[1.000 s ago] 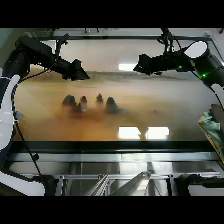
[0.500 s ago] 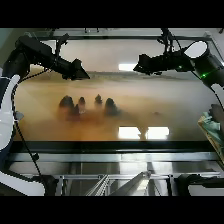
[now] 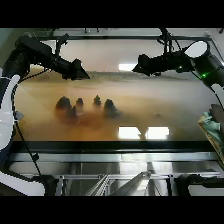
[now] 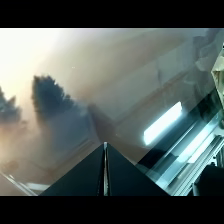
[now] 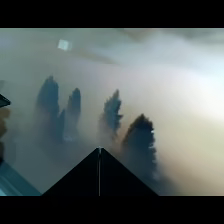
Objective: Fold the shirts.
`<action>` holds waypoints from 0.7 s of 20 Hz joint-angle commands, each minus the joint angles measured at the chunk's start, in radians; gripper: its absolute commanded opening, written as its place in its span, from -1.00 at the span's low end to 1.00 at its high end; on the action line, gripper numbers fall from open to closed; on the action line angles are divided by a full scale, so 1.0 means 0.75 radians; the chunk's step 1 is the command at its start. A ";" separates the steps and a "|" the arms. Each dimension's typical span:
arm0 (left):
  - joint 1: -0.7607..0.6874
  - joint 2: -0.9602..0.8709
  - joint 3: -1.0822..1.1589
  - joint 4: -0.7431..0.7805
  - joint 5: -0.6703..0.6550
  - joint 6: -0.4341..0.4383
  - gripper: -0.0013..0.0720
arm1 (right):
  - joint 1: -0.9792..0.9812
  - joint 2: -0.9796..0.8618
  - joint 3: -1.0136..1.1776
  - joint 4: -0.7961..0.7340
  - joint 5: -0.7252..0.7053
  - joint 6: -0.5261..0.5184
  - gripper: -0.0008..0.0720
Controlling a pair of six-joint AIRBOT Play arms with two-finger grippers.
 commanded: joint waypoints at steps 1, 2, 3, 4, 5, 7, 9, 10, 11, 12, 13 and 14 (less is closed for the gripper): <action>-0.001 -0.001 0.001 -0.003 -0.008 -0.001 -0.90 | 0.002 0.001 0.001 0.054 0.002 0.000 -0.93; -0.001 -0.001 0.001 -0.004 -0.069 -0.001 -0.90 | 0.001 0.001 0.001 0.058 0.002 0.000 -0.93; -0.006 -0.001 0.001 -0.004 -0.128 -0.001 -0.90 | 0.001 0.001 0.001 0.058 -0.003 0.000 -0.93; -0.013 -0.001 0.001 -0.004 -0.176 -0.001 -0.91 | 0.001 0.001 0.001 0.058 -0.004 0.000 -0.93; -0.014 -0.001 0.001 -0.004 -0.220 -0.001 -0.90 | 0.001 0.001 0.001 0.058 -0.003 0.000 -0.93; -0.023 -0.001 0.001 -0.008 -0.306 -0.009 -0.90 | 0.002 0.001 0.001 0.059 -0.002 0.000 -0.93; -0.031 -0.001 0.001 -0.061 -0.346 -0.009 -0.90 | 0.002 0.001 0.001 0.059 -0.003 0.000 -0.93; -0.030 0.000 0.005 -0.079 -0.345 -0.016 -0.91 | 0.002 0.001 0.001 0.059 -0.003 0.000 -0.93; -0.006 -0.001 0.030 -0.041 -0.299 -0.042 -0.96 | 0.002 0.001 0.001 0.058 -0.003 0.000 -0.93; 0.046 0.001 0.058 0.047 -0.225 -0.076 -0.96 | 0.002 0.001 0.001 0.058 -0.003 0.000 -0.93; 0.113 0.007 0.079 0.130 -0.160 -0.136 -0.95 | 0.002 0.001 0.001 0.058 -0.003 -0.001 -0.93; 0.210 0.032 0.080 0.195 -0.117 -0.183 -0.95 | 0.002 0.001 0.001 0.058 -0.003 -0.001 -0.93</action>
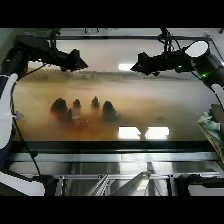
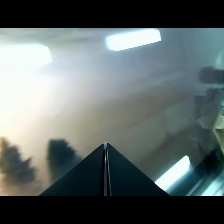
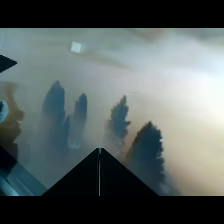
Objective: Fold the shirts.
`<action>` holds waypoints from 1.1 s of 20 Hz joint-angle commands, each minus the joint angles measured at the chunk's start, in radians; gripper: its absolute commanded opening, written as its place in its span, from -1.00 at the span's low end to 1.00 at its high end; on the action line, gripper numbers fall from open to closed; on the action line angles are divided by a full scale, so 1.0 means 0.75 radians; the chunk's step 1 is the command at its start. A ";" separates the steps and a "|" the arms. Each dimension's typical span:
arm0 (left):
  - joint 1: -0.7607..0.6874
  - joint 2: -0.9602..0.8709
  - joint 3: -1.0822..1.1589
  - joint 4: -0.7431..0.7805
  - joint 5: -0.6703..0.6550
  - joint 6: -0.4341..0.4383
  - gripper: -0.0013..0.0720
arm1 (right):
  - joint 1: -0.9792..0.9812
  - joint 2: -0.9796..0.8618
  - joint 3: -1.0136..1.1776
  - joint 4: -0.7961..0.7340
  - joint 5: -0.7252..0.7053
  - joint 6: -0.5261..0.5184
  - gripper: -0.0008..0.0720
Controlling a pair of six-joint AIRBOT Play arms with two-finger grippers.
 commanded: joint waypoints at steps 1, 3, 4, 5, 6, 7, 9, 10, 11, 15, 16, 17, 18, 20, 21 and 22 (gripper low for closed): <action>0.251 0.063 0.014 0.179 0.121 -0.130 -0.95 | 0.002 0.001 0.001 0.003 -0.001 -0.001 -0.93; 0.482 0.160 -0.075 0.178 0.123 -0.128 -0.96 | 0.002 0.001 0.001 0.002 -0.002 -0.035 -0.93; 0.585 0.201 -0.127 0.178 0.133 -0.114 -0.95 | 0.002 0.001 0.001 0.003 -0.005 -0.060 -0.93; 0.694 0.239 -0.186 0.178 0.147 -0.103 -0.95 | 0.002 0.001 0.001 0.003 -0.005 -0.060 -0.93; 0.794 0.264 -0.240 0.174 0.148 -0.104 -0.95 | 0.002 0.001 0.001 0.003 -0.006 -0.060 -0.93; 0.889 0.284 -0.296 0.164 0.134 -0.104 -0.95 | 0.002 0.001 0.001 0.003 -0.006 -0.060 -0.93; 1.039 0.288 -0.373 0.168 0.131 -0.077 -0.95 | 0.002 0.001 0.001 0.003 -0.005 -0.060 -0.93; 1.092 0.281 -0.396 0.175 0.103 -0.021 -0.61 | 0.002 0.001 0.001 0.003 -0.005 -0.060 -0.93; 1.136 0.266 -0.402 0.178 0.081 0.053 0.37 | 0.002 0.001 0.001 0.003 -0.003 -0.060 -0.93; 1.184 0.179 -0.264 0.476 -0.101 0.211 0.99 | 0.002 0.001 0.001 0.003 0.021 -0.060 -0.93; 1.170 0.147 -0.212 0.621 -0.118 0.210 0.99 | 0.002 0.001 0.001 0.003 0.025 -0.060 -0.93; 1.153 0.105 -0.155 0.733 -0.115 0.207 0.99 | 0.002 0.001 0.001 0.003 0.026 -0.059 -0.93; 1.141 0.060 -0.105 0.764 -0.097 0.207 0.99 | 0.002 0.001 0.001 0.003 0.024 -0.059 -0.93; 1.132 -0.030 -0.025 0.751 -0.079 0.201 0.99 | 0.002 0.001 0.001 0.003 0.023 -0.059 -0.93; 1.127 -0.079 0.015 0.759 -0.063 0.191 0.99 | 0.002 0.001 0.001 0.003 0.024 -0.060 -0.93; 1.126 -0.120 0.048 0.768 -0.050 0.191 0.99 | 0.002 0.001 0.001 0.003 0.024 -0.060 -0.93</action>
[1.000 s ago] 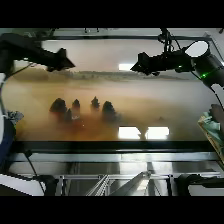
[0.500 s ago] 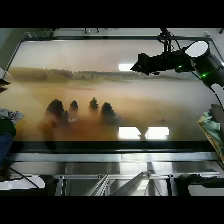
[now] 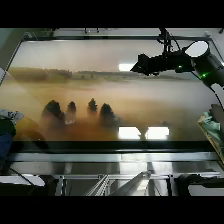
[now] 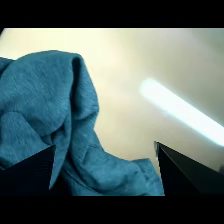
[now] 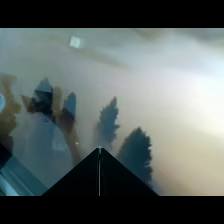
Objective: Fold the shirts.
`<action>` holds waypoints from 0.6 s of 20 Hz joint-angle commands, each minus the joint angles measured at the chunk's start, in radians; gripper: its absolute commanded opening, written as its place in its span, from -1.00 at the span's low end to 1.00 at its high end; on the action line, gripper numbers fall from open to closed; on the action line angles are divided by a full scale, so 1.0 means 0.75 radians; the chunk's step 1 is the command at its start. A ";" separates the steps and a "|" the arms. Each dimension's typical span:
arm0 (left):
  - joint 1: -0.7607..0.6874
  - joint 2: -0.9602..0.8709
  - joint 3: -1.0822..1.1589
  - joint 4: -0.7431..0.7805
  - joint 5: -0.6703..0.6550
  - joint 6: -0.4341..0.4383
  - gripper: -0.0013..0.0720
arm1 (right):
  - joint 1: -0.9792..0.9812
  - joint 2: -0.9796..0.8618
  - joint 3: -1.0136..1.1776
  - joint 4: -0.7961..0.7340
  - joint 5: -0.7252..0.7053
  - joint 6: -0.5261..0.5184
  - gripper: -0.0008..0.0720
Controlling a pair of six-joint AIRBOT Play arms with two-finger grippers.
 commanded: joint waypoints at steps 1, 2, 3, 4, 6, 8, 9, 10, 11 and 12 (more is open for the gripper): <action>-0.007 -0.146 0.136 0.101 0.025 0.006 0.99 | 0.002 0.001 0.001 0.000 0.003 0.000 -0.93; -0.007 -0.173 0.159 0.109 0.023 0.007 0.99 | 0.002 0.001 0.001 0.000 0.003 0.001 -0.93; -0.007 -0.199 0.181 0.136 0.018 0.007 0.99 | 0.002 0.001 0.001 0.000 0.003 0.000 -0.93; -0.007 -0.225 0.196 0.134 0.020 0.007 0.99 | 0.002 0.001 0.001 0.000 0.003 0.000 -0.93; -0.009 -0.272 0.198 0.135 0.039 0.007 0.99 | 0.002 0.001 0.001 0.001 0.003 0.001 -0.93; -0.009 -0.322 0.198 0.151 0.093 0.007 0.99 | 0.002 0.001 0.001 0.001 0.002 0.001 -0.93; -0.009 -0.344 0.198 0.188 0.123 0.007 0.99 | 0.002 0.001 0.001 0.003 0.002 0.001 -0.93; -0.013 -0.364 0.198 0.220 0.154 0.007 0.99 | 0.002 0.001 0.001 0.011 0.003 0.001 -0.93; -0.018 -0.376 0.198 0.238 0.173 0.007 0.99 | 0.002 0.001 0.001 0.021 -0.003 0.001 -0.93; -0.026 -0.381 0.198 0.237 0.180 0.006 0.88 | 0.002 0.001 0.001 0.036 -0.005 0.001 -0.93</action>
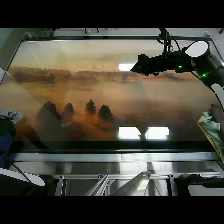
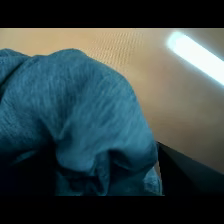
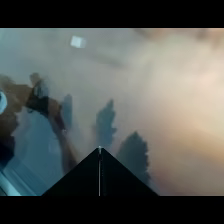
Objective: Fold the shirts.
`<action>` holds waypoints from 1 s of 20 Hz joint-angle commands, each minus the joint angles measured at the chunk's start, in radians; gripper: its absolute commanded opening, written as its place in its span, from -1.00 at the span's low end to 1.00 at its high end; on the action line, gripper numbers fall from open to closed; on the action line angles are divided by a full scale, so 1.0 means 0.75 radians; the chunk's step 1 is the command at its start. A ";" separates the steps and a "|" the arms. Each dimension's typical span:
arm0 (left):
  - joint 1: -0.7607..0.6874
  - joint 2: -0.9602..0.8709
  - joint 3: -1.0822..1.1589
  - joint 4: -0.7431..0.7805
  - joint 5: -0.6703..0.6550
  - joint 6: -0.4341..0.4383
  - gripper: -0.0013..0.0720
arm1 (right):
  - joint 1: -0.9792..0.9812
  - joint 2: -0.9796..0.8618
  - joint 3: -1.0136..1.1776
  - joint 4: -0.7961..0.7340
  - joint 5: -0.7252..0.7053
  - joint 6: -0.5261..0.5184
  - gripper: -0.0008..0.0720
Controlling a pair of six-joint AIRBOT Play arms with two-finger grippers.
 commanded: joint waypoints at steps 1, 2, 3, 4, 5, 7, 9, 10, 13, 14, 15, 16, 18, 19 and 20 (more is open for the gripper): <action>-0.025 -0.043 0.005 0.049 0.080 -0.003 0.23 | 0.002 0.001 0.001 0.025 -0.008 0.001 -0.93; -0.050 -0.039 0.008 0.050 0.097 -0.003 -0.87 | 0.002 0.001 0.001 0.025 -0.008 0.001 -0.93; -0.082 -0.038 0.023 0.051 0.115 -0.003 -0.95 | 0.002 0.001 0.001 0.025 -0.009 0.001 -0.93; -0.127 -0.036 0.039 0.048 0.129 -0.008 -0.93 | 0.002 0.001 0.001 0.025 -0.014 0.001 -0.93; -0.178 -0.036 0.062 0.000 0.138 -0.013 -0.93 | 0.002 0.001 0.001 0.025 -0.019 0.001 -0.93; -0.308 -0.036 0.142 -0.358 0.183 0.023 -0.93 | 0.000 0.001 0.001 0.025 -0.018 0.001 -0.93; -0.471 -0.034 0.243 -0.802 0.270 0.063 -0.93 | -0.001 0.001 0.001 0.024 -0.019 0.001 -0.93; -0.576 -0.017 0.273 -1.014 0.303 0.080 -0.92 | -0.002 0.001 0.001 0.021 -0.019 0.001 -0.93; -0.906 0.076 0.275 -1.204 0.327 0.144 -0.92 | -0.042 0.001 0.001 0.011 -0.016 0.001 -0.93; -0.997 0.098 0.268 -1.194 0.326 0.145 -0.92 | -0.076 0.002 0.001 0.012 -0.008 0.007 -0.93; -1.081 0.125 0.230 -1.177 0.310 0.145 -0.90 | -0.116 0.002 0.001 0.021 0.012 0.006 -0.93; -1.151 0.148 0.182 -1.145 0.276 0.159 -0.56 | -0.164 0.003 0.001 0.031 0.052 0.006 -0.93; -1.264 0.167 0.112 -1.016 0.256 0.156 1.00 | -0.253 0.004 0.001 0.048 0.180 0.005 -0.93; -1.306 0.167 0.097 -0.943 0.293 0.152 0.99 | -0.287 0.004 0.001 0.050 0.253 0.005 -0.92; -1.333 0.167 0.088 -0.872 0.326 0.149 0.99 | -0.319 0.004 0.001 0.050 0.335 0.004 -0.91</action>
